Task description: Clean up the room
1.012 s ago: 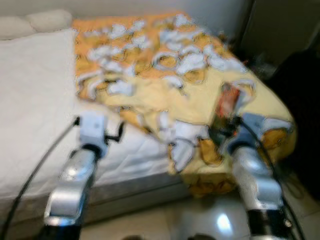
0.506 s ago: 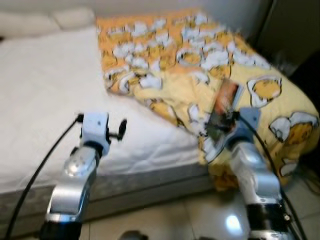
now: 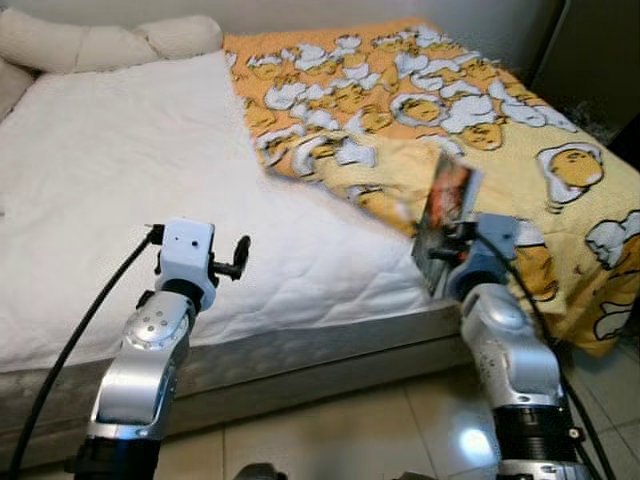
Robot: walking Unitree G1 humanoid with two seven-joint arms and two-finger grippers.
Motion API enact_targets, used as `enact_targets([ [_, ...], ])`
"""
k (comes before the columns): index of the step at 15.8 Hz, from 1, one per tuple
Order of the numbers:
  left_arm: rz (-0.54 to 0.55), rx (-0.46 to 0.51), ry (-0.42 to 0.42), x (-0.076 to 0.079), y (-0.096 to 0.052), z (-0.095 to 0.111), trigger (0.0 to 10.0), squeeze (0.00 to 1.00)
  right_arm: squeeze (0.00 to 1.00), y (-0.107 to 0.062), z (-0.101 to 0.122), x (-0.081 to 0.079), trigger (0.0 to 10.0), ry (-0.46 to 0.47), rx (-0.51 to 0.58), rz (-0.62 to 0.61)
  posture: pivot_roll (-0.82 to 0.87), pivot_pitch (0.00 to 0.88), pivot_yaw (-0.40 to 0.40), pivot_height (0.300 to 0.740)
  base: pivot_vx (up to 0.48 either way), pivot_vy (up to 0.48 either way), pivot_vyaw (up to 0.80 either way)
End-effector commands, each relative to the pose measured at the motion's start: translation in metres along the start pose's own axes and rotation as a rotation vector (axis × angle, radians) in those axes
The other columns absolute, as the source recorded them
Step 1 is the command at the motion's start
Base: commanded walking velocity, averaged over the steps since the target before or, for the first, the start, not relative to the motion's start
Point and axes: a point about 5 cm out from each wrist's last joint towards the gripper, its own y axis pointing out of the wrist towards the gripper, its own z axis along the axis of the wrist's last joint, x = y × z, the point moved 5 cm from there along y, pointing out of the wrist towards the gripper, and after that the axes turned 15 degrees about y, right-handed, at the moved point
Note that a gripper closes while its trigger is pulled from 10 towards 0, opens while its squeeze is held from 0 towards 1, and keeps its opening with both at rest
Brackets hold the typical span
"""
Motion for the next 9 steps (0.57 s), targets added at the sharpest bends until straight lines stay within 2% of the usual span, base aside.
enact_targets([
  [1, 0.017, 0.01, 0.011, -0.007, 0.002, 0.004, 10.0, 0.0, 0.0, 0.001, 0.008, -0.022, 10.0, -0.005, 0.033, 0.077, 0.0, 0.0, 0.049, 0.74, 0.0, 0.394, 0.0],
  [6, 0.009, 0.011, 0.014, -0.004, 0.002, 0.002, 10.0, 0.0, 0.0, 0.001, 0.006, -0.019, 10.0, 0.006, 0.032, 0.073, 0.02, 0.0, 0.036, 0.74, 0.0, 0.391, 0.0],
  [9, 0.014, 0.011, 0.021, -0.007, 0.003, 0.003, 10.0, 0.0, 0.0, -0.001, 0.0, -0.027, 10.0, 0.007, 0.005, 0.108, 0.02, 0.0, 0.038, 0.74, 0.0, 0.394, 0.0],
])
